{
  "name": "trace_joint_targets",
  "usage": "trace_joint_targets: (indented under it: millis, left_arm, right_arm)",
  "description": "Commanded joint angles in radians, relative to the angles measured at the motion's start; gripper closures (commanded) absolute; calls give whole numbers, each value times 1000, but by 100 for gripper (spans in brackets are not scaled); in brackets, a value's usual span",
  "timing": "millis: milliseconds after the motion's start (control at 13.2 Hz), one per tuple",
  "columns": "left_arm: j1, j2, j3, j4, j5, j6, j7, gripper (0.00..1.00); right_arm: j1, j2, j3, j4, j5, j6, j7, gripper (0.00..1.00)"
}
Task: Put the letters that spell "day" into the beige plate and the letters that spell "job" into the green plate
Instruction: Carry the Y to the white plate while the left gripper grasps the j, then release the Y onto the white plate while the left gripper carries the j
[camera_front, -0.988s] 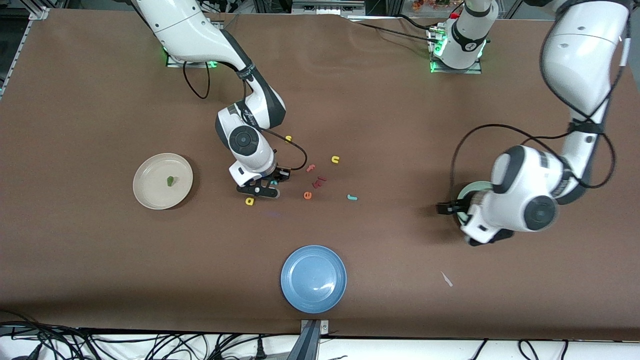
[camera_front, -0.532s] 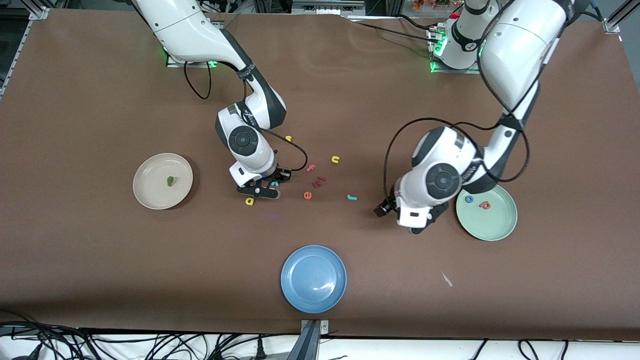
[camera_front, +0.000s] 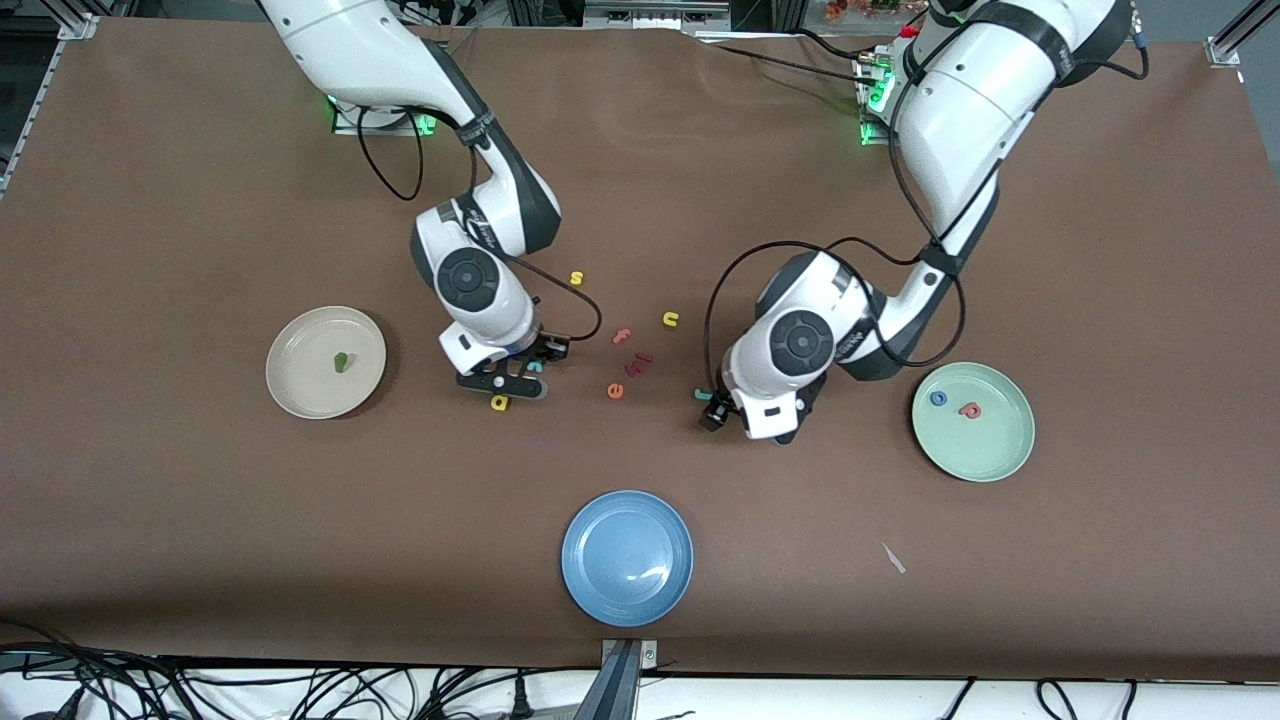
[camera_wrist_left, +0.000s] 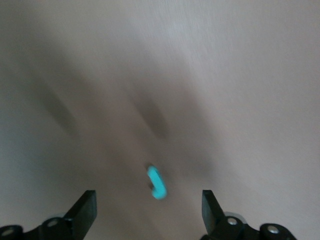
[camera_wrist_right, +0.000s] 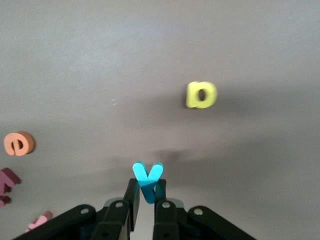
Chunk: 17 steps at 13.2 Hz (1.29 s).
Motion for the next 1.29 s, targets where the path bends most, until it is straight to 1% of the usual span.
trace_joint_targets:
  millis: [0, 76, 152, 380, 532, 608, 760, 912, 1065, 1141, 1217]
  left_arm:
    - [-26, 8, 17, -2, -9, 74, -96, 8]
    - [-26, 11, 18, -5, -7, 83, -105, 8]
    - [-26, 18, 20, -6, -5, 83, -111, 13]
    - [-35, 23, 29, -9, -5, 101, -147, 18]
    - [-58, 28, 41, -9, -4, 111, -185, 22]
    - [-72, 28, 61, -13, -4, 111, -188, 22]
    - [-92, 32, 81, -34, -2, 112, -188, 24]
    - [-98, 32, 81, -48, -1, 112, -186, 29]
    - [-100, 34, 83, -48, 5, 111, -188, 36]
    - [-100, 34, 81, -48, 7, 111, -186, 39]
    - [-101, 34, 83, -48, 5, 111, -186, 42]
  right_arm:
    - [-2, -133, -39, -153, 10, 2, -80, 100]
    - [-2, -166, -64, -192, 10, 2, -129, 100]
    - [-2, -192, -85, -224, 10, 3, -172, 100]
    - [-2, -272, -160, -328, 12, 11, -299, 100]
    - [-2, -318, -225, -411, 14, 52, -391, 100]
    - [-2, -339, -258, -457, 14, 89, -445, 100]
    - [-2, -353, -320, -488, 14, 97, -552, 100]
    - [-2, -355, -378, -513, 15, 105, -667, 100]
    - [-2, -341, -406, -511, 15, 103, -730, 100]
    - [-7, -330, -407, -508, 15, 102, -743, 72]
    - [-8, -324, -407, -505, 15, 97, -743, 15]
